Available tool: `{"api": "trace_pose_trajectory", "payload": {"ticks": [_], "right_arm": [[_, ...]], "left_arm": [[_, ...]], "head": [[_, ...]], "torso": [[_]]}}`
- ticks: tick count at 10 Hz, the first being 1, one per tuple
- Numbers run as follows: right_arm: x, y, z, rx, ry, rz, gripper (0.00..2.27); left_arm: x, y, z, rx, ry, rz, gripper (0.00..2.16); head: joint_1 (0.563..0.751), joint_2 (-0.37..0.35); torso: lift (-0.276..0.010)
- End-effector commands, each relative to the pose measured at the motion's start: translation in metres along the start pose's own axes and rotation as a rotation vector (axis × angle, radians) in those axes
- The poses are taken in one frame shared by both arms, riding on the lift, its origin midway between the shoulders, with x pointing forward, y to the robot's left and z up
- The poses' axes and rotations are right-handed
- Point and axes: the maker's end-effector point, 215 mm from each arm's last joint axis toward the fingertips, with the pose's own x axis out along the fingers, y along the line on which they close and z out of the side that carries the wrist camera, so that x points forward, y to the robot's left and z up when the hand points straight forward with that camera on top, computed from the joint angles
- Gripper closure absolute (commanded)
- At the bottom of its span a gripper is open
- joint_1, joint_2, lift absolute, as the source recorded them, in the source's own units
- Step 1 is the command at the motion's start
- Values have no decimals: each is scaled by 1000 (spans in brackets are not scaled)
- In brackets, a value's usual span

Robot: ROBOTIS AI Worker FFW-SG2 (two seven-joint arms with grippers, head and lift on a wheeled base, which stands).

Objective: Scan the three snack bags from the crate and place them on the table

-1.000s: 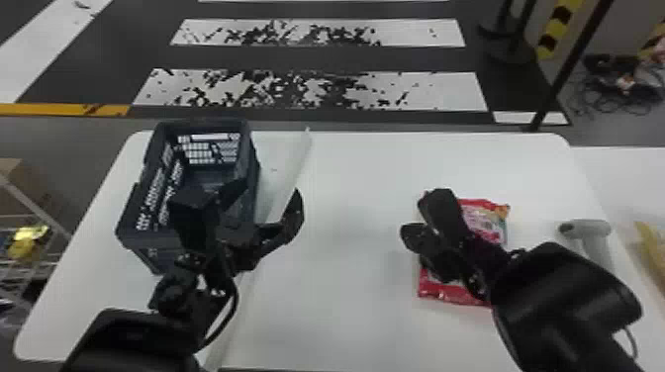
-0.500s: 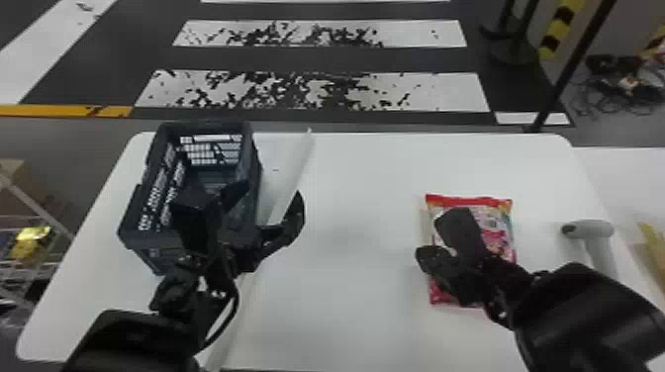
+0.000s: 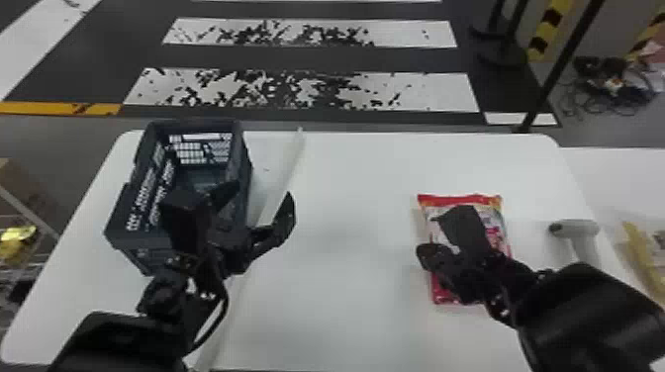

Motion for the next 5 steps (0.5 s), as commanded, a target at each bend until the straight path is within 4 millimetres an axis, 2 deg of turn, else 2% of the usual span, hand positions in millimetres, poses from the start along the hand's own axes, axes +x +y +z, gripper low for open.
{"api": "trace_pose_trajectory", "payload": {"ticks": [1,2,3,4,5], "right_arm": [[-9,-1,4,12,-19,6,2260],[-18,1,10,24,-41,7,2260],[-32,3,23,61,-83,18,1997],[-50,-7,34,122,-116,20,1234],[-68,-27,35,165,-103,-10,343]], "left_arm": [[0,-1,0,0,0,-1,39],[0,-1,0,1,0,-1,39],[0,-1,0,0,-1,0,39],[0,-1,2,1,-4,-1,39],[0,0,3,1,-5,2,39]], "head": [[695,8],[695,5],[695,5],[695,6],[695,6]], "torso": [[-62],[-62],[-62],[-62],[-62]]}}
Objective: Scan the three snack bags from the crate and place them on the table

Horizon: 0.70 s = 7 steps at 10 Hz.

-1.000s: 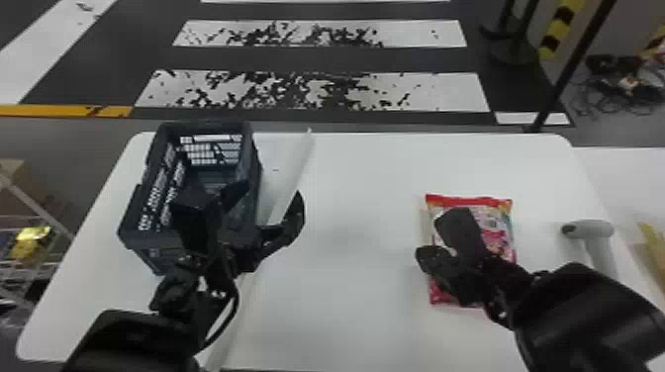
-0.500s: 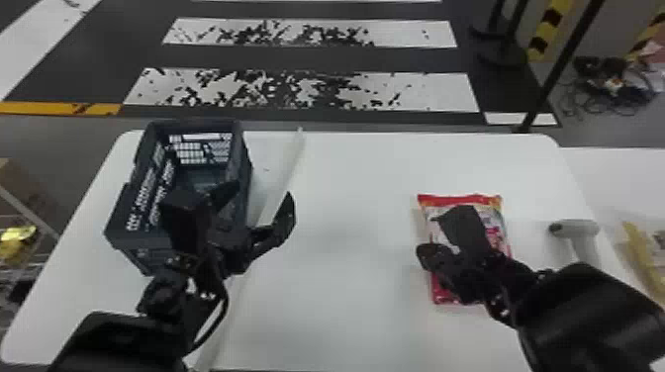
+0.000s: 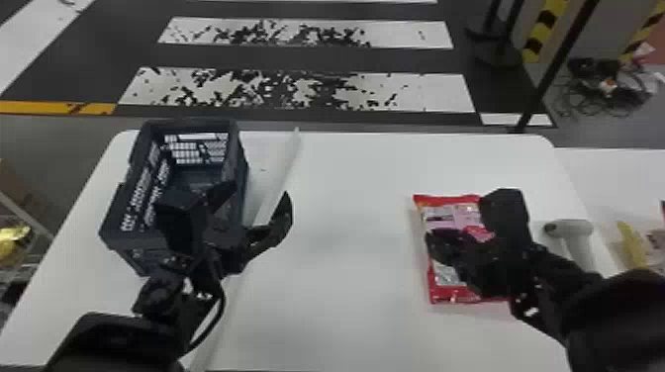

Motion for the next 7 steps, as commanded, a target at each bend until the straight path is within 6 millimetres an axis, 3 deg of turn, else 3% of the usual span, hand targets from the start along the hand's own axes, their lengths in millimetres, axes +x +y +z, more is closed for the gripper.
{"api": "trace_pose_trajectory", "payload": {"ticks": [1,4,7], "right_arm": [[-25,-30,7,49,8,-58,49],[-60,-91,-3,123,15,-167,66],[-90,-154,-31,202,58,-282,66]], "left_arm": [[0,1,2,1,-3,3,39],[-1,3,4,2,-7,5,39],[-4,5,4,1,-7,11,39]], "head": [[695,-6],[695,-77],[695,-176]], "torso": [[-62],[-62],[-62]]}}
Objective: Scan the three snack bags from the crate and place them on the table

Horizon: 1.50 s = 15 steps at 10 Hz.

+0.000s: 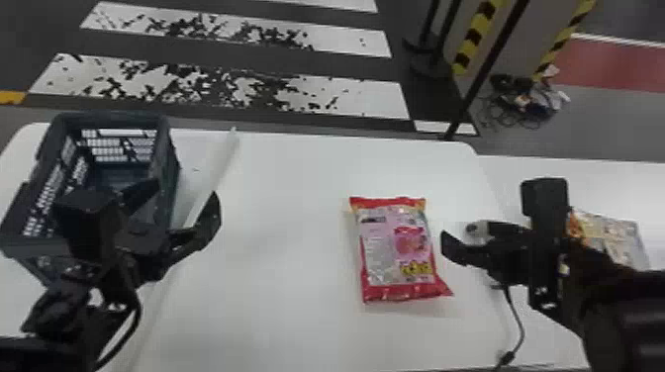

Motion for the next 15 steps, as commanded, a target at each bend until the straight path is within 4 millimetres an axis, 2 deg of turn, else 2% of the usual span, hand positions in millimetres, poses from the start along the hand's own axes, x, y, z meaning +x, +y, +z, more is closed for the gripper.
{"api": "trace_pose_trajectory", "payload": {"ticks": [1,3,5,8,11,12,13,14,15], "right_arm": [[-3,-34,-13,35,23,-56,60],[2,-66,-31,74,59,-99,56],[17,-86,-45,95,103,-111,60],[47,-100,-61,133,168,-96,60],[63,-111,-83,154,226,-95,100],[68,-112,-86,150,238,-87,346],[71,-113,-85,142,233,-85,826],[71,-114,-85,140,234,-89,1868],[71,-115,-85,141,236,-90,2128]], "left_arm": [[0,0,0,-2,-1,0,39],[1,-2,2,-3,-4,0,39],[3,-5,3,-5,-6,-3,39],[3,-4,0,-6,-2,-3,39],[6,-3,-4,-7,5,-2,39],[7,-2,-5,-7,6,-2,39],[7,-3,-5,-7,6,-3,39],[7,-3,-7,-8,9,-3,39],[7,-3,-7,-8,9,-3,39]], "head": [[695,-205],[695,-248],[695,-290],[695,-317],[695,-334],[695,-335],[695,-338],[695,-339],[695,-340]], "torso": [[-62],[-62],[-62],[-62],[-62],[-62],[-62],[-62],[-62]]}}
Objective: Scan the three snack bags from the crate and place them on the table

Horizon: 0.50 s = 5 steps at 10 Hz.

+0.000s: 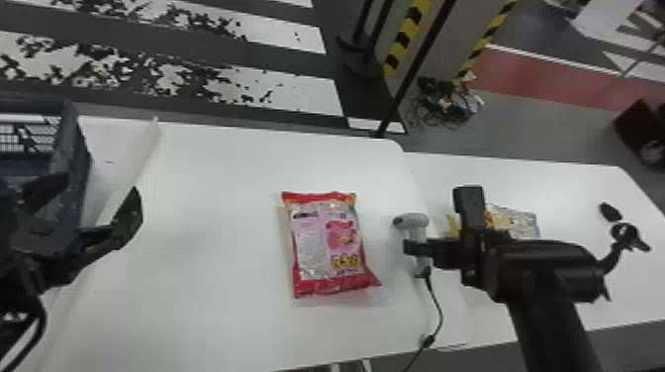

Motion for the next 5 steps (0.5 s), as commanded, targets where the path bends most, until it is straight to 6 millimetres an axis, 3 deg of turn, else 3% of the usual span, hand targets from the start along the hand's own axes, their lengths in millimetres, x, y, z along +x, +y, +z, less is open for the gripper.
{"api": "trace_pose_trajectory", "payload": {"ticks": [1,3,5], "right_arm": [[0,-1,1,-3,0,-4,2256],[-5,-1,3,-5,-8,-5,2256],[-24,5,11,-5,-21,-1,2256]], "left_arm": [[0,0,0,0,0,0,39],[0,0,0,0,0,0,39],[-1,0,-1,2,2,-1,39]], "head": [[695,-341],[695,-342],[695,-342]], "torso": [[-62],[-62],[-62]]}}
